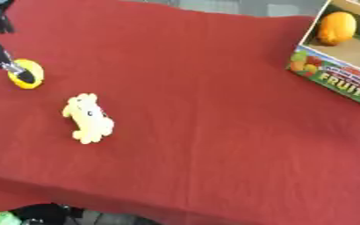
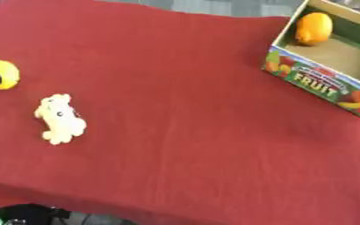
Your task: Pick up the objects with one hand, pass them to the other hand, and then place them into the box on the other side of the table.
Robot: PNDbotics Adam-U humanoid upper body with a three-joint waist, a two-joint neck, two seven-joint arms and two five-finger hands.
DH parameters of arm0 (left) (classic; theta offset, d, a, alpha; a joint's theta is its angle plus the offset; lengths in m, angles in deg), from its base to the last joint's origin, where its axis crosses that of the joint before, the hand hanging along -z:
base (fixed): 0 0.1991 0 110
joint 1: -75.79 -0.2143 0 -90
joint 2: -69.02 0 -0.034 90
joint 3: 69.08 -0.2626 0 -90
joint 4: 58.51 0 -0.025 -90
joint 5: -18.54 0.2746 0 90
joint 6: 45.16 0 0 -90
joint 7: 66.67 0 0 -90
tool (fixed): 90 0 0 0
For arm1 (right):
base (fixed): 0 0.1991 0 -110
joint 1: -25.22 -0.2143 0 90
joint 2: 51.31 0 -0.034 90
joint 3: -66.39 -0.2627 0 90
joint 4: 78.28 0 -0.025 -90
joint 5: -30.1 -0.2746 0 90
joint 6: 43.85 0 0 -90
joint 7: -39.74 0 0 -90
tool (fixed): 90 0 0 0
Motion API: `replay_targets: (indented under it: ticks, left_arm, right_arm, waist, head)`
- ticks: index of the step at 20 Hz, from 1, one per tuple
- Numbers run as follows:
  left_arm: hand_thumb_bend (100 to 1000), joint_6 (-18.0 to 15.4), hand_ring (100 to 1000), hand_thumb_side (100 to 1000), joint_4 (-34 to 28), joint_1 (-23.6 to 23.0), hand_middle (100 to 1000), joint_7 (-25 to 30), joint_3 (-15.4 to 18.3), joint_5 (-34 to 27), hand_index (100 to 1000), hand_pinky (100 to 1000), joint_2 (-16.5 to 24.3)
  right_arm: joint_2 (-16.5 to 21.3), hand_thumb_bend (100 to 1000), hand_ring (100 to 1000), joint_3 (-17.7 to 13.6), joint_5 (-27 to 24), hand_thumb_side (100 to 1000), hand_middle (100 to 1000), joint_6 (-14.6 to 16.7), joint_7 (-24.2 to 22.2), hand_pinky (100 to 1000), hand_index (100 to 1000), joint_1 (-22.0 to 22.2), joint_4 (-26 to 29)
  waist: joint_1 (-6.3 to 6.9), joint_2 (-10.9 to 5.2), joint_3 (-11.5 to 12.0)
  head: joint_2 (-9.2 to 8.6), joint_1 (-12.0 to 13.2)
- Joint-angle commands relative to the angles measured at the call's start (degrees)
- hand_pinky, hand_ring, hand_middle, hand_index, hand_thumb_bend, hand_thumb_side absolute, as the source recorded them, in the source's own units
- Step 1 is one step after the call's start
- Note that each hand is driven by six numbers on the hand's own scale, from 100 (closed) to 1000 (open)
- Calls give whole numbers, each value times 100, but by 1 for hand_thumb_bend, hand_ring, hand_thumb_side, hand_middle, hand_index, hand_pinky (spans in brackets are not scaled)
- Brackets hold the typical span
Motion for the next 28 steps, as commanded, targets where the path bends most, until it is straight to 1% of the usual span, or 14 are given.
replay_targets:
  ticks: [1, 4, 7, 10, 12, 15, 22, 24, 25, 28]
  left_arm:
    - [923, 400, 802, 349, 71, 72, 767, 409, 71, 86, 824, 836, 167]
    - [890, 434, 800, 357, 138, 91, 766, 409, 80, 153, 827, 833, 100]
    - [887, 471, 800, 354, 208, 115, 767, 409, 82, 216, 826, 832, 54]
    - [858, 503, 797, 329, 288, 137, 765, 344, 85, 338, 820, 829, 12]
    - [841, 520, 796, 328, 351, 147, 765, 291, 87, 400, 820, 828, -18]
    - [846, 508, 797, 317, 433, 151, 767, 250, 86, 472, 821, 829, -32]
    - [828, 517, 797, 265, 695, 150, 766, 193, 169, 556, 836, 828, -79]
    - [822, 544, 796, 246, 791, 142, 766, 147, 187, 588, 835, 827, -97]
    - [811, 568, 796, 214, 835, 141, 766, 96, 198, 621, 835, 826, -108]
    - [791, 622, 796, 200, 958, 131, 766, -39, 209, 704, 833, 827, -146]
  right_arm:
    - [133, 100, 1000, -105, 92, 529, 818, 2, -35, 964, 976, -38, -30]
    - [101, 100, 1000, -124, 142, 531, 819, -3, -64, 965, 977, -37, -64]
    - [80, 100, 1000, -143, 163, 531, 818, -1, -77, 965, 976, -47, -85]
    - [57, 100, 1000, -152, 192, 531, 817, 0, -99, 965, 976, -50, -107]
    - [38, 100, 1000, -156, 222, 531, 817, 5, -117, 964, 976, -51, -119]
    - [10, 100, 1000, -160, 271, 531, 816, 19, -141, 964, 976, -44, -139]
    - [-137, 100, 1000, -99, 531, 536, 814, -19, -311, 965, 977, -43, -207]
    - [-167, 100, 1000, -76, 598, 535, 813, -25, -362, 965, 977, -58, -222]
    - [-178, 100, 1000, -67, 624, 535, 811, -20, -382, 965, 976, -62, -228]
    - [-208, 100, 1000, -53, 690, 536, 809, 7, -425, 965, 976, -63, -255]
  waist:
    - [5, -54, -15]
    - [-3, -22, -30]
    - [-11, 8, -49]
    - [-21, 39, -70]
    - [-28, 56, -82]
    - [-39, 77, -95]
    - [-40, 106, -94]
    - [-43, 118, -98]
    - [-46, 124, -103]
    - [-55, 146, -117]
  head:
    - [-80, 41]
    - [-106, 49]
    - [-136, 62]
    - [-172, 79]
    - [-188, 96]
    - [-210, 109]
    - [-247, 75]
    - [-251, 113]
    - [-252, 129]
    - [-264, 174]
